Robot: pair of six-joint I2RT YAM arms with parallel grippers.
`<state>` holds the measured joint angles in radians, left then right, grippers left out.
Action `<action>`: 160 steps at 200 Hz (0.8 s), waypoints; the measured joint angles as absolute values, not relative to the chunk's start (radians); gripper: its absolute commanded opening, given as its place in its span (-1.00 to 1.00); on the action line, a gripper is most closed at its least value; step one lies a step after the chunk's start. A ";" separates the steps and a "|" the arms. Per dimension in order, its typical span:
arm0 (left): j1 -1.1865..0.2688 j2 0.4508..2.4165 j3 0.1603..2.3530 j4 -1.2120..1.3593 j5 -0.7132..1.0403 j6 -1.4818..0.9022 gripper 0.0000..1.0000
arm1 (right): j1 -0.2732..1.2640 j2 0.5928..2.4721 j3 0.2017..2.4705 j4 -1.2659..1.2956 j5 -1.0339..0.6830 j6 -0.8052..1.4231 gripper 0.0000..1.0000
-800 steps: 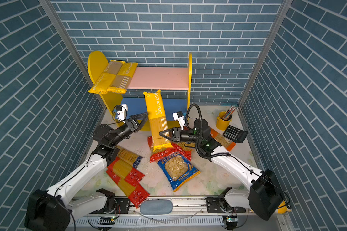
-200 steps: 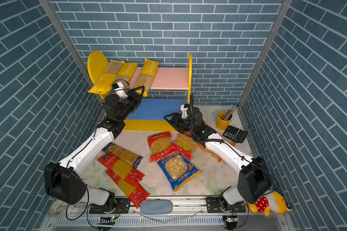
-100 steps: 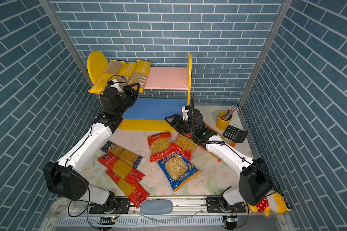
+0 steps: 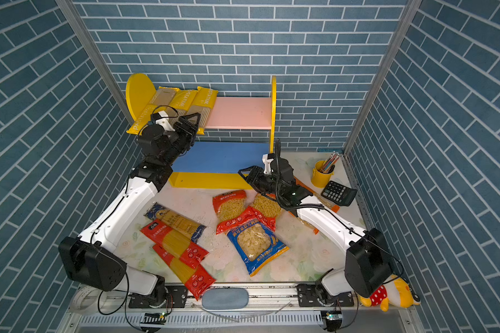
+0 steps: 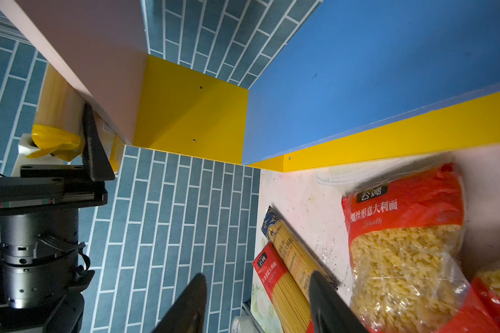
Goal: Place and organize the pasta boxes and bags onto the shelf
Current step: 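Release the pack and withdraw both grippers down toward the pile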
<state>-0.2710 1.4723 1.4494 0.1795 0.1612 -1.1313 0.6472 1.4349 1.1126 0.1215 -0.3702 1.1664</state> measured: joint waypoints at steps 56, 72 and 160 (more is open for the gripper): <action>-0.260 1.401 1.354 0.206 0.193 -1.128 0.70 | 0.652 1.435 1.112 0.133 -0.370 1.166 0.15; -0.260 1.365 1.320 0.209 0.206 -1.128 0.78 | 0.654 1.436 1.112 0.136 -0.370 1.166 0.15; -0.466 1.046 1.172 -0.020 0.099 -0.788 0.87 | 0.662 1.436 1.050 0.109 -0.340 1.124 0.14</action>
